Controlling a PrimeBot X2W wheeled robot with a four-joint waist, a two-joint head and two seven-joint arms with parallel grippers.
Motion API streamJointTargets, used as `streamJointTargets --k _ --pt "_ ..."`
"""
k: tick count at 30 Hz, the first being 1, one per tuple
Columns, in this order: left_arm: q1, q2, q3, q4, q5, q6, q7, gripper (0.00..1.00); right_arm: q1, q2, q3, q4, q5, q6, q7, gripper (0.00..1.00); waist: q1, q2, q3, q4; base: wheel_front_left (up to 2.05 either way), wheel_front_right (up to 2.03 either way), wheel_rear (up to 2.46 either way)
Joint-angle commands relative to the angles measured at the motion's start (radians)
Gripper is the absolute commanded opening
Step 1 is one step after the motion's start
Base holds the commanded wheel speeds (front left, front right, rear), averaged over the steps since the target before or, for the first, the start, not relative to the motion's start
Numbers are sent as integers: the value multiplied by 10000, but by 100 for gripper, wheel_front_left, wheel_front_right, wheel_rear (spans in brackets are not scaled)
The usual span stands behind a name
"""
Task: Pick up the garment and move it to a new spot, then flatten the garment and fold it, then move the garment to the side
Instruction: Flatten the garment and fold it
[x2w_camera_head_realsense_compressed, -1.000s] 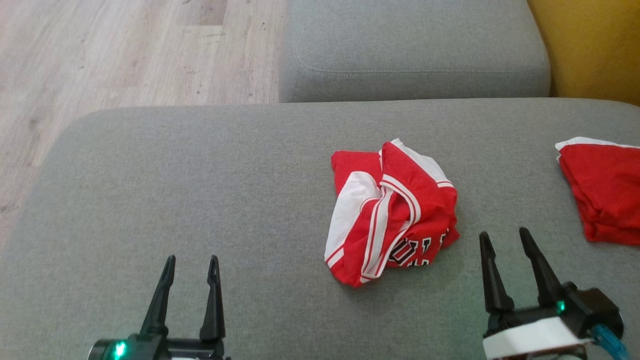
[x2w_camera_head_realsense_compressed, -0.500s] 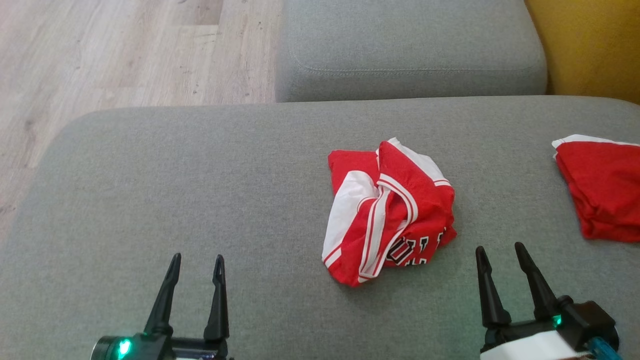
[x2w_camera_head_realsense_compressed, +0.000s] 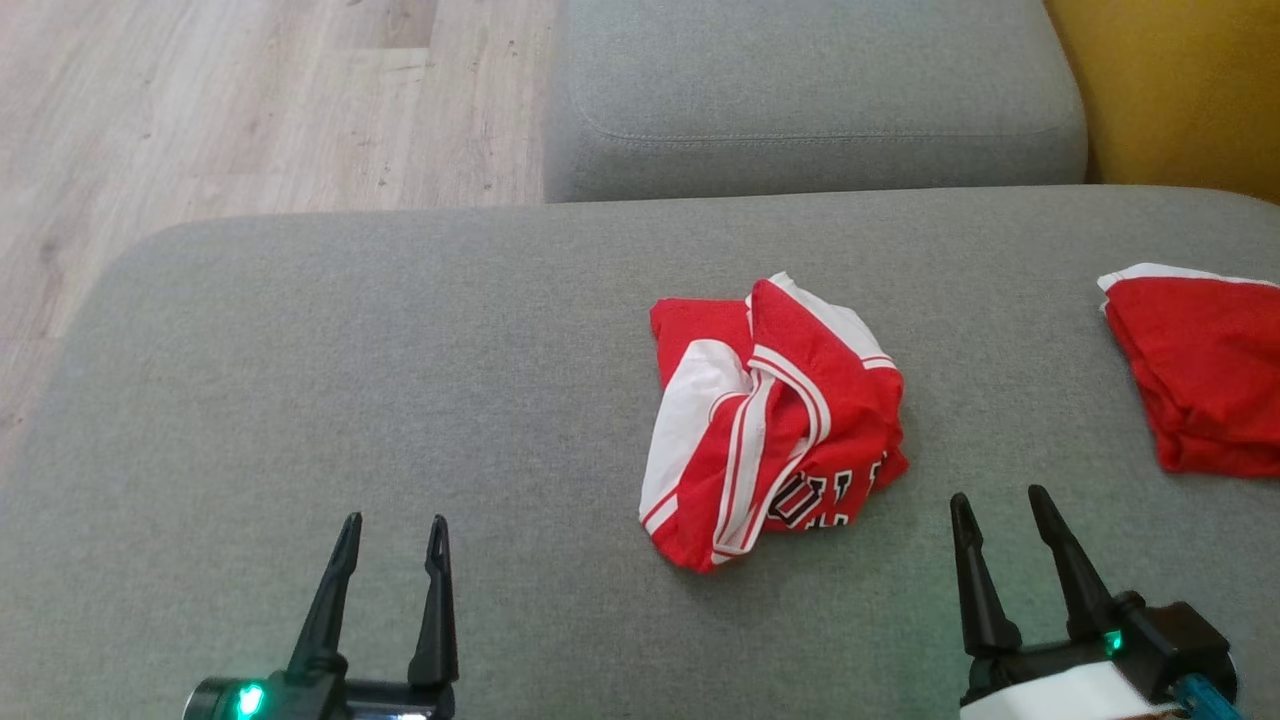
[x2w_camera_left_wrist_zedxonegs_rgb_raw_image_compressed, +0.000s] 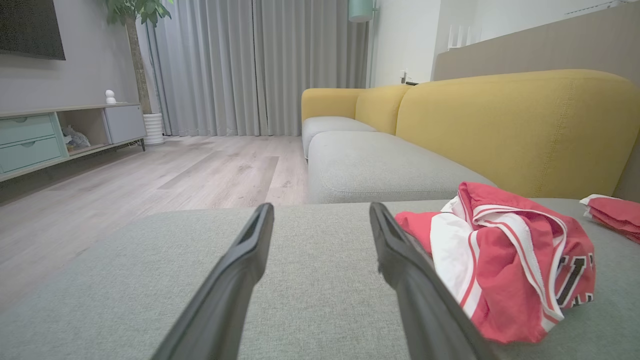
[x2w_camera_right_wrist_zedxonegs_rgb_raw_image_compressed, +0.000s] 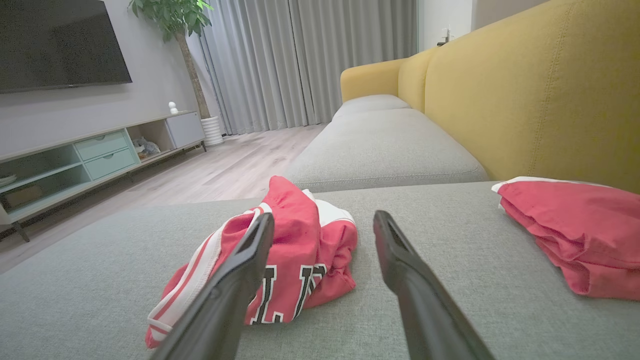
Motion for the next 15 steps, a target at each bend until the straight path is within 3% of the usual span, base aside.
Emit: streamJointTargets --k 1,15 --pt "-264 -72 309 -279 -31 51 -97 100 -245 -66 246 -283 17 -9 -26 100 0 -1 17 -36 0 0 0" --pt "-340 -73 105 -53 18 -48 -97 100 -429 -66 403 -358 14 -9 -26 100 0 -1 455 -628 0 0 0"
